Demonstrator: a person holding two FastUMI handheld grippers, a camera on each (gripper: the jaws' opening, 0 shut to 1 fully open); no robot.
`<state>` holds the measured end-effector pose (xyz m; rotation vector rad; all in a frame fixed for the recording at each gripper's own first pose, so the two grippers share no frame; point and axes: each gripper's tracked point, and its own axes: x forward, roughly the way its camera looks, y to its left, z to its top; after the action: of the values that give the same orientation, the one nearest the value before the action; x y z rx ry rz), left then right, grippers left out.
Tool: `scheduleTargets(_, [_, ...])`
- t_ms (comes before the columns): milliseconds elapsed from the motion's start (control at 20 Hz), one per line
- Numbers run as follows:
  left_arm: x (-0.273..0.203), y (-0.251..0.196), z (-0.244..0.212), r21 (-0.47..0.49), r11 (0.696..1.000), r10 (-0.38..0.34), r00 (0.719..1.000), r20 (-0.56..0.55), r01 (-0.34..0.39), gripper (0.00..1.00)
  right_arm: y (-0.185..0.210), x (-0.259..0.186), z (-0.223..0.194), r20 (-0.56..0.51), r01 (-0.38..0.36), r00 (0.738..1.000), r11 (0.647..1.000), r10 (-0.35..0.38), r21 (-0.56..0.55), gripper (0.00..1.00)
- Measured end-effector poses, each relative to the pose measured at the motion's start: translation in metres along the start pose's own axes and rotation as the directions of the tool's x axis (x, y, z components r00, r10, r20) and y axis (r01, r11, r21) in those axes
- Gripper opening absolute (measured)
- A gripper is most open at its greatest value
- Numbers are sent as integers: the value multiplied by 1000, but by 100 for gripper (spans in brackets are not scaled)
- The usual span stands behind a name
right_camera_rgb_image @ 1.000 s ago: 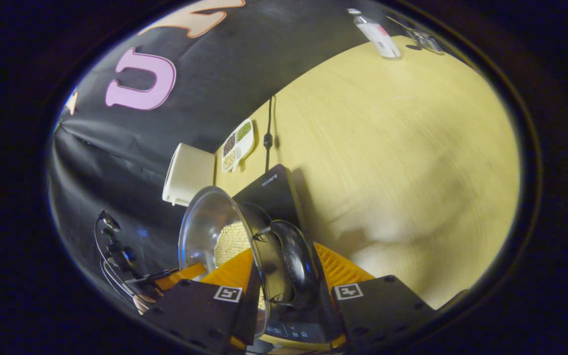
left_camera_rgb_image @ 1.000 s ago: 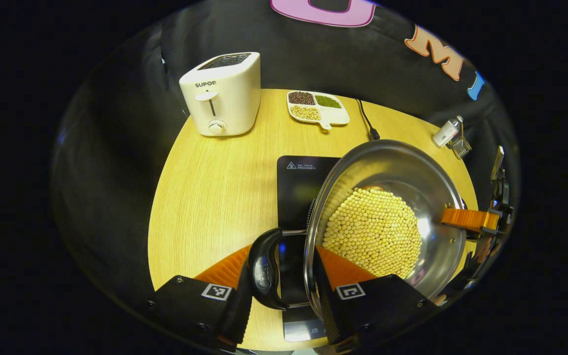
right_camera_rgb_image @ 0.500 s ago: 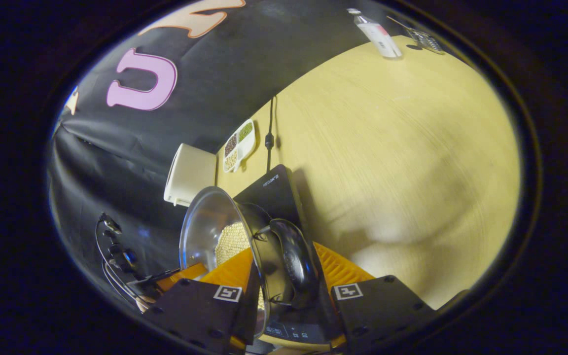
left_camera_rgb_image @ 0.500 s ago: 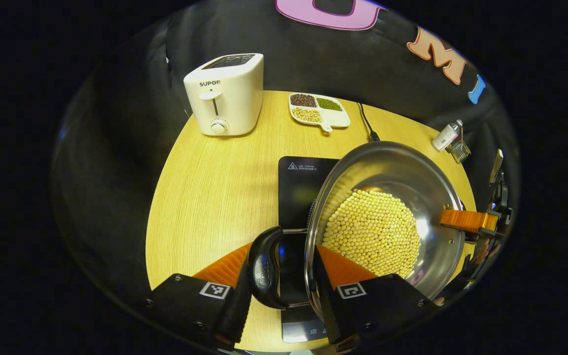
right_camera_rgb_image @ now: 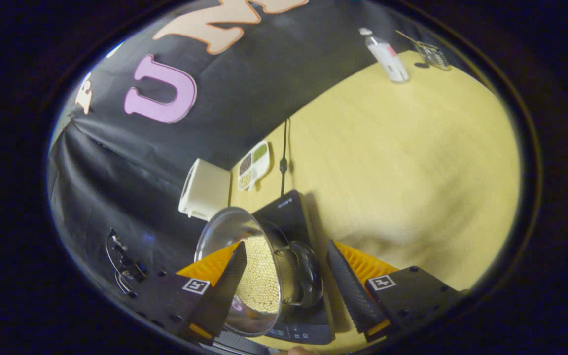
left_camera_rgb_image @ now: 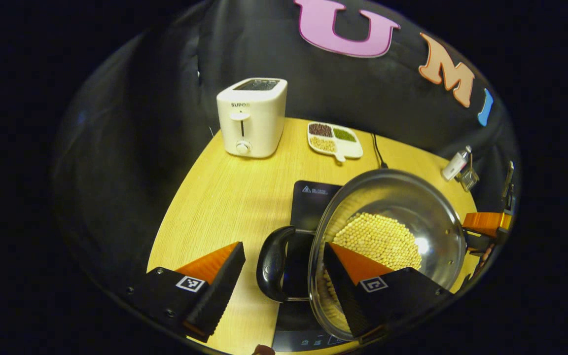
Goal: First push the handle of the pot to place it horizontally, then grasp the pot with both hands and set it on the induction cooktop.
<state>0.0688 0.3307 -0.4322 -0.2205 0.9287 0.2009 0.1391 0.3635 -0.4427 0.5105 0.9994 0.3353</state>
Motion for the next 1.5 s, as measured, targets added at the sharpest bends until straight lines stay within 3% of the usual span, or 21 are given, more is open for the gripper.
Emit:
scheduleTargets(100, [-15, 4, 13, 12, 998, 62, 996, 60, -63, 98, -2, -21, 18, 47, -1, 999, 999, 2, -35, 92])
scheduleTargets(200, [-33, -1, 29, 29, 992, 115, 985, 128, -119, 98, -8, -43, 35, 83, 4, 997, 997, 3, -74, 100])
scheduleTargets(250, [-41, -8, 33, 38, 990, 130, 980, 150, -137, 100, -12, -54, 40, 95, 4, 995, 995, 5, -96, 92])
scheduleTargets(400, [-74, -44, 37, 39, 984, 161, 968, 193, -171, 97, -35, -90, 56, 117, 9, 993, 987, 10, -163, 92])
scheduleTargets(500, [-95, -80, 39, 30, 984, 164, 961, 224, -175, 97, -56, -117, 64, 122, 17, 993, 981, 7, -195, 92])
scheduleTargets(550, [-106, -99, 40, 29, 985, 158, 956, 247, -170, 97, -64, -131, 70, 132, 19, 991, 978, 9, -209, 100])
scheduleTargets(600, [-116, -121, 41, 27, 987, 145, 951, 272, -159, 97, -75, -146, 78, 148, 29, 989, 974, 5, -223, 92])
scheduleTargets(650, [-127, -143, 44, 28, 990, 126, 948, 292, -140, 97, -83, -162, 88, 168, 37, 986, 970, 4, -241, 92])
scheduleTargets(750, [-148, -184, 50, 42, 993, 87, 939, 333, -107, 97, -95, -199, 108, 225, 42, 974, 963, 20, -266, 100])
scheduleTargets(800, [-159, -203, 54, 55, 994, 67, 931, 358, -93, 97, -100, -218, 121, 260, 46, 965, 961, 27, -273, 92])
scheduleTargets(900, [-186, -233, 63, 76, 994, 37, 914, 404, -74, 96, -107, -258, 146, 343, 54, 938, 959, 47, -279, 92])
scheduleTargets(950, [-197, -249, 68, 85, 994, 22, 903, 430, -65, 96, -111, -276, 159, 379, 65, 924, 957, 49, -282, 100])
scheduleTargets(1000, [-208, -263, 72, 92, 994, 13, 890, 456, -61, 96, -115, -295, 168, 413, 74, 909, 954, 56, -292, 92])
scheduleTargets(1100, [-229, -288, 82, 110, 993, -11, 861, 508, -52, 96, -118, -332, 186, 470, 94, 880, 944, 71, -318, 92])
scheduleTargets(1150, [-238, -301, 84, 113, 993, -23, 847, 531, -44, 96, -121, -349, 197, 501, 115, 863, 936, 72, -334, 100])
scheduleTargets(1200, [-245, -312, 87, 110, 993, -33, 832, 553, -34, 96, -123, -364, 204, 528, 144, 846, 926, 68, -350, 100])
scheduleTargets(1250, [-253, -324, 90, 104, 994, -43, 819, 572, -20, 95, -125, -379, 210, 554, 171, 830, 914, 67, -367, 92])
scheduleTargets(1350, [-266, -342, 98, 90, 996, -59, 792, 608, 5, 96, -123, -407, 222, 601, 220, 797, 893, 68, -393, 92])
scheduleTargets(1400, [-272, -347, 102, 83, 996, -57, 779, 625, 7, 96, -121, -418, 225, 616, 234, 784, 885, 72, -401, 100])
scheduleTargets(1450, [-279, -349, 107, 78, 997, -47, 761, 648, -5, 96, -117, -428, 228, 625, 240, 776, 880, 80, -410, 92])
scheduleTargets(1500, [-285, -351, 112, 72, 997, -34, 744, 668, -19, 96, -116, -435, 228, 637, 249, 766, 875, 85, -416, 92])
